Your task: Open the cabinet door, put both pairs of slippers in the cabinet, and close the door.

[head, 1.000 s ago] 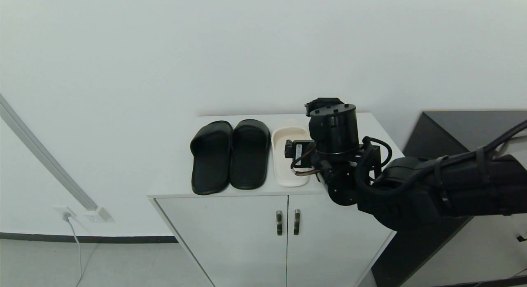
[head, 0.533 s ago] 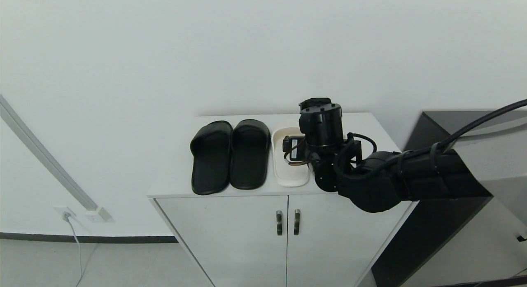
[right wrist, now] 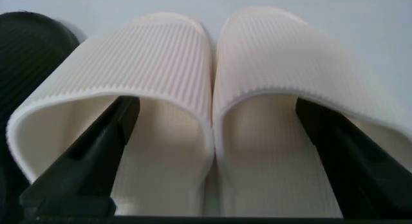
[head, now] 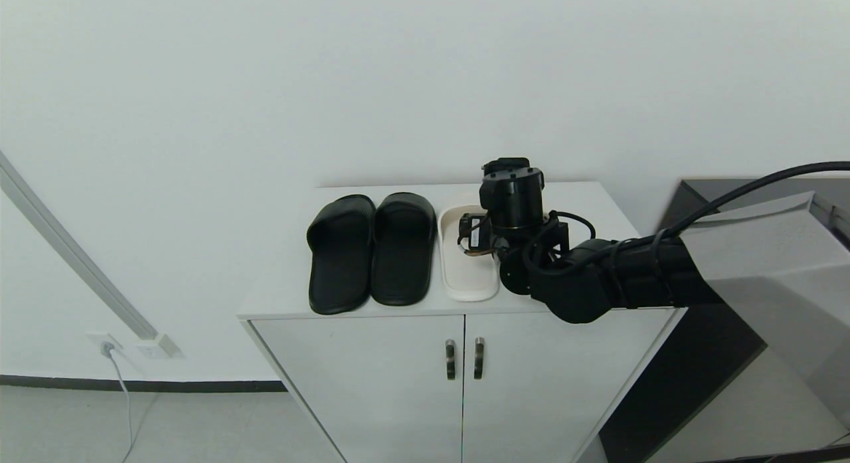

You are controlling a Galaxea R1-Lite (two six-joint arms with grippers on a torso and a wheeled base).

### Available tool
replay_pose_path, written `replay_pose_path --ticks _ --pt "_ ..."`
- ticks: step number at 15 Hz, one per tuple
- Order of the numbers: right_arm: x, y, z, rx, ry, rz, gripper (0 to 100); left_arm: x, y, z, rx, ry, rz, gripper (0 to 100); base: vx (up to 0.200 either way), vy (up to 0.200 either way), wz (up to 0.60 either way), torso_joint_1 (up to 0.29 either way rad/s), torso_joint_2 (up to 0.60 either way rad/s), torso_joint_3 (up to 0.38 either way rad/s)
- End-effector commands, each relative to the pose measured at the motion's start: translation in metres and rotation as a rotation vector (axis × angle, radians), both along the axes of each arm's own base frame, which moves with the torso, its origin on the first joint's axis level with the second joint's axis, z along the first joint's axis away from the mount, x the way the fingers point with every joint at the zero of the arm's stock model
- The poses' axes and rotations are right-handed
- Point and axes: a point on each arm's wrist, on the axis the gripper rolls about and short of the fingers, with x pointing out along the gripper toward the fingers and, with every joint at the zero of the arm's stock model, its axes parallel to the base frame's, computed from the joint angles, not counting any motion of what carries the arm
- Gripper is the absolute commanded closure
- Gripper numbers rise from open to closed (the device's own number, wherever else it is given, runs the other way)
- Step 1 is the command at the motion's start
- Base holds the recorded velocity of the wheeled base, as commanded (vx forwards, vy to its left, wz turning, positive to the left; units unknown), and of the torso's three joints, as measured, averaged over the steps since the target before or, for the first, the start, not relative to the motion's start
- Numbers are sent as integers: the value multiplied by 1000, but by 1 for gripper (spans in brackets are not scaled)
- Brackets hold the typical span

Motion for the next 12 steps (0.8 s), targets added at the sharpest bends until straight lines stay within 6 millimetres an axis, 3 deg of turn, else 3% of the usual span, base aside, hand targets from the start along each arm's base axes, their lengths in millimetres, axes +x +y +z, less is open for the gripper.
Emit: replay_pose_path --ticks 1,8,12 --pt "5 0 -2 -3 -3 -7 100 0 0 0 0 1 2 100 0 0 0 0 0 0" --pt "3 -3 8 -2 -22 -11 100 0 0 0 -1 1 2 100 0 0 0 0 0 0" --pt "-22 -15 31 9 -38 11 100 0 0 0 -3 1 2 100 0 0 0 0 0 0"
